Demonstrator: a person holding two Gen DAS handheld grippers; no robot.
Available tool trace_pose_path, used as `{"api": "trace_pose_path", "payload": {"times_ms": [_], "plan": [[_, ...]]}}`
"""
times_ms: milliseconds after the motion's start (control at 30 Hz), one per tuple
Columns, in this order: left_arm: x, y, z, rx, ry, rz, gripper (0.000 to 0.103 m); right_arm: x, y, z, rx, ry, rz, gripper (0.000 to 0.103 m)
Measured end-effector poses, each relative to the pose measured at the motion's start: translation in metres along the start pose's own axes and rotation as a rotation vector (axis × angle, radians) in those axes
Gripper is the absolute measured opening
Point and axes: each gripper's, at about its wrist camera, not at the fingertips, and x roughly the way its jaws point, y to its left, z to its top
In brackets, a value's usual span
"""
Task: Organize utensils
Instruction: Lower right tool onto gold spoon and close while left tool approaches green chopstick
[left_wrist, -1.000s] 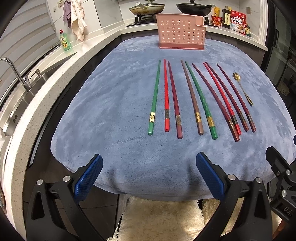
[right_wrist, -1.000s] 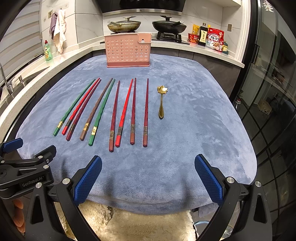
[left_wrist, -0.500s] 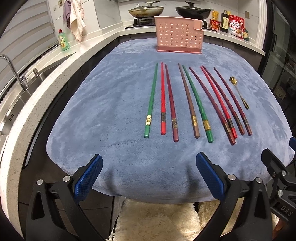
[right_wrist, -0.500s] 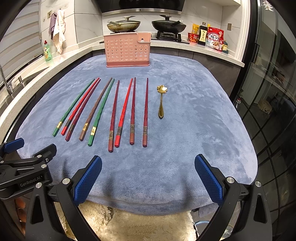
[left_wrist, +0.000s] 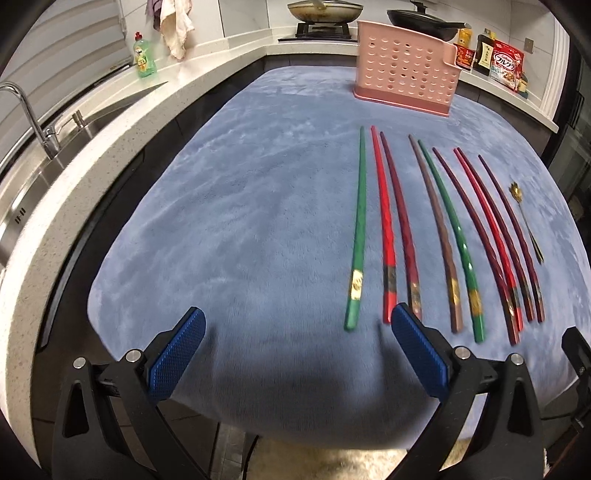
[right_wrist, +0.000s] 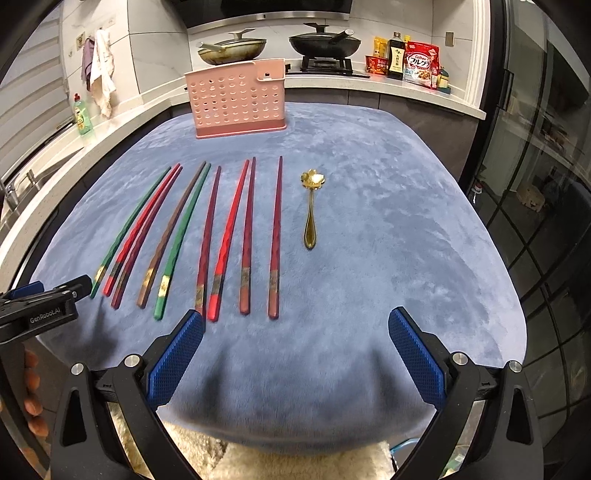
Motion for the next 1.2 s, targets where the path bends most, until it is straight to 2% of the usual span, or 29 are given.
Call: {"api": "trace_pose_path", "payload": {"times_ms": [100, 167, 233, 367, 467, 500, 533, 600, 633, 700, 900, 1000, 1200], "plan": [[0.010, 0.000, 0.005, 0.002, 0.008, -0.008, 0.093, 0.007, -0.001, 0.008, -0.002, -0.003, 0.001, 0.096], [0.016, -0.001, 0.008, 0.005, 0.015, -0.012, 0.087, 0.012, -0.002, 0.012, 0.001, -0.004, 0.000, 0.096], [0.024, 0.000, 0.011, 0.005, 0.037, -0.027, 0.073, 0.017, -0.003, 0.018, 0.005, -0.009, 0.003, 0.096], [0.029, 0.003, 0.012, -0.011, 0.043, -0.049, 0.068, 0.025, -0.006, 0.028, 0.008, -0.022, 0.007, 0.092], [0.027, 0.002, 0.013, -0.009, 0.035, -0.060, 0.048, 0.035, -0.011, 0.036, 0.024, -0.017, 0.023, 0.083], [0.025, 0.005, 0.013, -0.025, 0.032, -0.071, 0.034, 0.038, -0.014, 0.039, 0.030, -0.013, 0.030, 0.077], [0.025, 0.007, 0.013, -0.036, 0.035, -0.079, 0.024, 0.042, -0.015, 0.040, 0.035, -0.009, 0.035, 0.074], [0.025, 0.008, 0.015, -0.046, 0.043, -0.101, 0.020, 0.050, -0.020, 0.045, 0.053, 0.005, 0.054, 0.058], [0.025, 0.007, 0.015, -0.040, 0.043, -0.097, 0.020, 0.056, -0.023, 0.047, 0.066, 0.014, 0.064, 0.055], [0.025, 0.005, 0.014, -0.028, 0.042, -0.090, 0.020, 0.065, -0.027, 0.051, 0.093, 0.029, 0.090, 0.042], [0.026, 0.003, 0.013, -0.025, 0.043, -0.080, 0.020, 0.087, -0.036, 0.056, 0.154, 0.059, 0.140, 0.018], [0.026, 0.002, 0.013, -0.017, 0.037, -0.071, 0.020, 0.095, -0.038, 0.054, 0.182, 0.080, 0.164, 0.016], [0.026, 0.000, 0.012, -0.015, 0.029, -0.061, 0.020, 0.096, -0.039, 0.051, 0.188, 0.063, 0.171, 0.012]]}}
